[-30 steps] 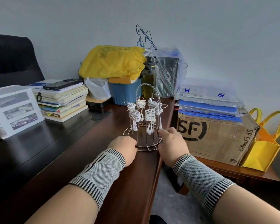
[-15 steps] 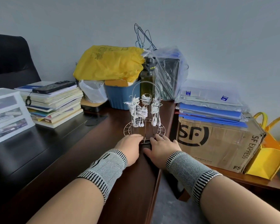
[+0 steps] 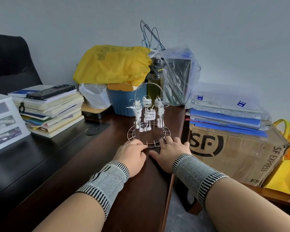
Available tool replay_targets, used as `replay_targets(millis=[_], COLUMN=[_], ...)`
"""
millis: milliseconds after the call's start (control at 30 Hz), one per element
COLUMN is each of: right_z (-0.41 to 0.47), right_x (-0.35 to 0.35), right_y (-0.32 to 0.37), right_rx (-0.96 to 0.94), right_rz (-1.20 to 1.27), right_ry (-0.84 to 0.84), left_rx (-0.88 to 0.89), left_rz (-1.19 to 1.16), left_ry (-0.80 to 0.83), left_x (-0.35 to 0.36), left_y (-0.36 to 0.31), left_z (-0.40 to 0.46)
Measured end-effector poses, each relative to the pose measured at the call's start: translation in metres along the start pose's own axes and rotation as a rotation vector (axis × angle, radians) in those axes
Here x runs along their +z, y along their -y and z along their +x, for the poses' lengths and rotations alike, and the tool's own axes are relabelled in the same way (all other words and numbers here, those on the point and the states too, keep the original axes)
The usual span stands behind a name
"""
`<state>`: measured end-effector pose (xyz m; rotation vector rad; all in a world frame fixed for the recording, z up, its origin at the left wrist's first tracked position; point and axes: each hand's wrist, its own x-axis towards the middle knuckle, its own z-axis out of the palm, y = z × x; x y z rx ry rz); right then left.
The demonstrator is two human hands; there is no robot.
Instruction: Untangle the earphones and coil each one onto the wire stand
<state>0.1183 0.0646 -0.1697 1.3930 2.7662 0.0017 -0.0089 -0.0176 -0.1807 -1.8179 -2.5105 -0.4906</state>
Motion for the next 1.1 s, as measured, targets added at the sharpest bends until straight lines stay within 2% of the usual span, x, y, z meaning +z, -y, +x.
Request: replay_targets(millis=[267, 433, 733, 967, 1100], right_z=[0.008, 0.009, 0.009, 0.012, 0.01], right_x=[0.003, 0.005, 0.008, 0.006, 0.007], right_y=[-0.003, -0.004, -0.005, -0.008, -0.004], right_rx=[0.024, 0.027, 0.04, 0.05, 0.076], right_rz=[0.074, 0.11, 0.122, 0.121, 0.134], right_ry=[0.027, 0.032, 0.048, 0.125, 0.09], left_rx=[-0.055, -0.07, -0.057, -0.059, -0.067], left_rz=[0.001, -0.005, 0.041, 0.084, 0.103], left_ry=[0.03, 0.111, 0.169, 0.252, 0.205], left_x=[0.001, 0.002, 0.004, 0.001, 0.004], left_y=[0.001, 0.001, 0.001, -0.002, -0.004], left_z=[0.01, 0.011, 0.013, 0.015, 0.014])
